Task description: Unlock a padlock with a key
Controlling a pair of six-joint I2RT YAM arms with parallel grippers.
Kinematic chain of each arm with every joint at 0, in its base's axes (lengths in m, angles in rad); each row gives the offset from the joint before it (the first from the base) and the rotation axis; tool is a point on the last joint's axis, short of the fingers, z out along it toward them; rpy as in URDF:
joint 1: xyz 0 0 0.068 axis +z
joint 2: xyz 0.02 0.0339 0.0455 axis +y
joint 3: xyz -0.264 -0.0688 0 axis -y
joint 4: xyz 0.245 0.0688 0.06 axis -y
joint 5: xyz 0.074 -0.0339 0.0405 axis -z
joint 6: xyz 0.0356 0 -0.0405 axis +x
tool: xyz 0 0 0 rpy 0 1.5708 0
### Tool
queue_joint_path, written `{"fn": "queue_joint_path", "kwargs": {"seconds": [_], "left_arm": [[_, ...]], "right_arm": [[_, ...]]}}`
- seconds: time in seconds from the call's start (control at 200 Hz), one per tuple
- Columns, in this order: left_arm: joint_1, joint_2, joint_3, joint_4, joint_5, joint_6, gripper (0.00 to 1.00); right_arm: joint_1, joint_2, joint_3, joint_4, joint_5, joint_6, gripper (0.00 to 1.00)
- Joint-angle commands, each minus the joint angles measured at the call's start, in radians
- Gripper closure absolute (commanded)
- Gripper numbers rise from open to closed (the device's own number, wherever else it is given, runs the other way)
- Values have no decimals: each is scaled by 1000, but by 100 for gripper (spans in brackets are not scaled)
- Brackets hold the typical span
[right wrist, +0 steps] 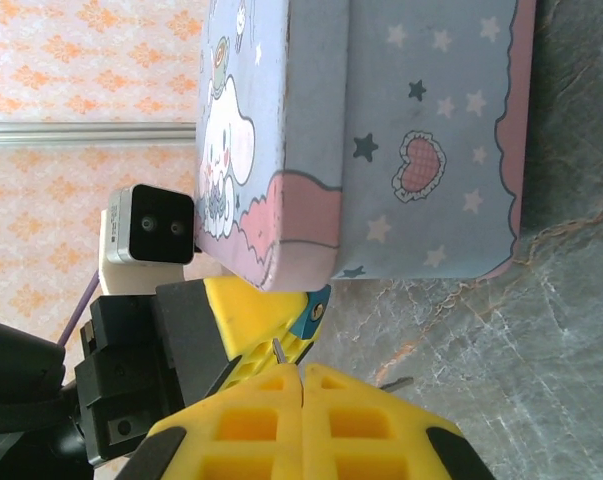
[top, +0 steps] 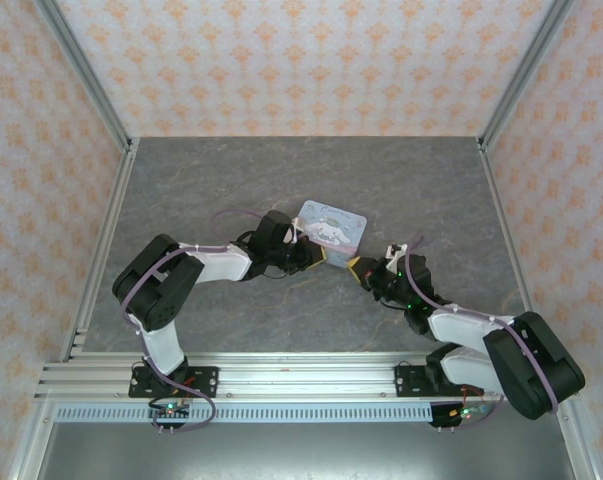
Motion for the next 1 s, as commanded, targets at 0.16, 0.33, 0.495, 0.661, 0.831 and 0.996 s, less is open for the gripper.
{"fn": "queue_joint_path", "kwargs": {"seconds": [0.16,0.33,0.495,0.661,0.831,0.996], "left_arm": [[6,-29,1,103,14,-81,100],[7,-27,-26,195,-3,-144,100],[7,-27,-39,242,-22,-193,100],[7,-31,-54,273,-45,-234,100],[6,-39,-65,280,-64,-251,100],[6,-46,-75,284,-84,-260,100]], "right_arm": [[27,-3,-5,82,-2,24,100],[37,-47,-32,71,32,49,100],[39,-88,-41,58,65,82,100],[42,-95,-30,39,86,114,100],[57,-61,-18,30,124,146,100],[74,4,9,63,133,169,100]]}}
